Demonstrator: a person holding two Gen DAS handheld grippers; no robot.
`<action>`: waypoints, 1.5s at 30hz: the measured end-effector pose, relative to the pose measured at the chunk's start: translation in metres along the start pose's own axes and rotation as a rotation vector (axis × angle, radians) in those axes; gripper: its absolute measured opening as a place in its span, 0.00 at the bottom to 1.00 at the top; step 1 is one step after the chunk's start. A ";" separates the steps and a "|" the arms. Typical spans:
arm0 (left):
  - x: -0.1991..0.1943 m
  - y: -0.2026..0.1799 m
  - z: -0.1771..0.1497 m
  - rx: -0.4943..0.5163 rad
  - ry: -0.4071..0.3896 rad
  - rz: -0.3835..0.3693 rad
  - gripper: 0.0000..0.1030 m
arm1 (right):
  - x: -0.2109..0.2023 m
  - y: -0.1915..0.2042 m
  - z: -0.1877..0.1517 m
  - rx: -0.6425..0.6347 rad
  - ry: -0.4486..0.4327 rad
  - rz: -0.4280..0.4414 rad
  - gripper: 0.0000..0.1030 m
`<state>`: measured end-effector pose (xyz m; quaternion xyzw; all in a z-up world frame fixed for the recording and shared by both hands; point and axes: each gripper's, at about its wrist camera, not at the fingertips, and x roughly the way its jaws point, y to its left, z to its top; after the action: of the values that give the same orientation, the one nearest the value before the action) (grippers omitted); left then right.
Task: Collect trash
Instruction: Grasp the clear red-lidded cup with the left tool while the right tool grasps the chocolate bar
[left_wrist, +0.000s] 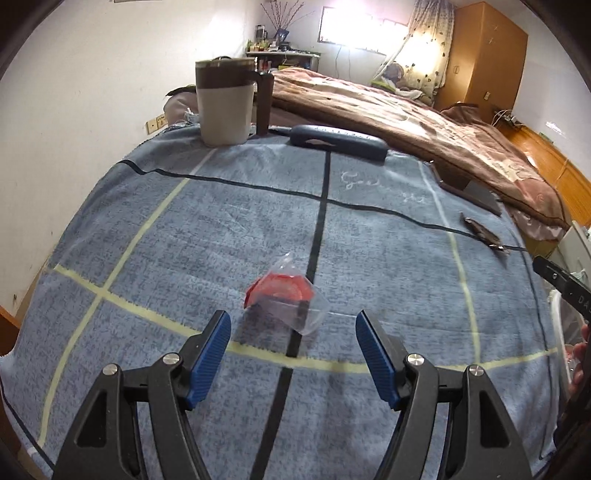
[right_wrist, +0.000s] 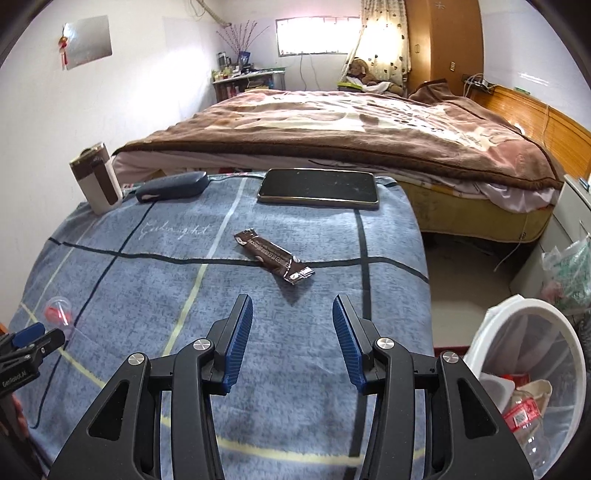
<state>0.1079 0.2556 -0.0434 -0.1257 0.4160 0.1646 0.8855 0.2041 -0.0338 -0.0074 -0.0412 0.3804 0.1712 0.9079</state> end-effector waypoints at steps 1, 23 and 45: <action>0.005 0.000 0.002 -0.003 0.015 -0.015 0.70 | 0.002 0.001 0.001 -0.003 0.003 0.000 0.46; 0.036 -0.010 0.026 0.029 0.015 -0.080 0.33 | 0.056 0.013 0.024 -0.106 0.081 0.017 0.46; 0.041 -0.014 0.031 0.046 0.015 -0.100 0.33 | 0.075 0.016 0.031 -0.118 0.129 0.034 0.44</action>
<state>0.1599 0.2614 -0.0552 -0.1273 0.4194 0.1097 0.8921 0.2687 0.0085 -0.0371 -0.0991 0.4279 0.2058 0.8745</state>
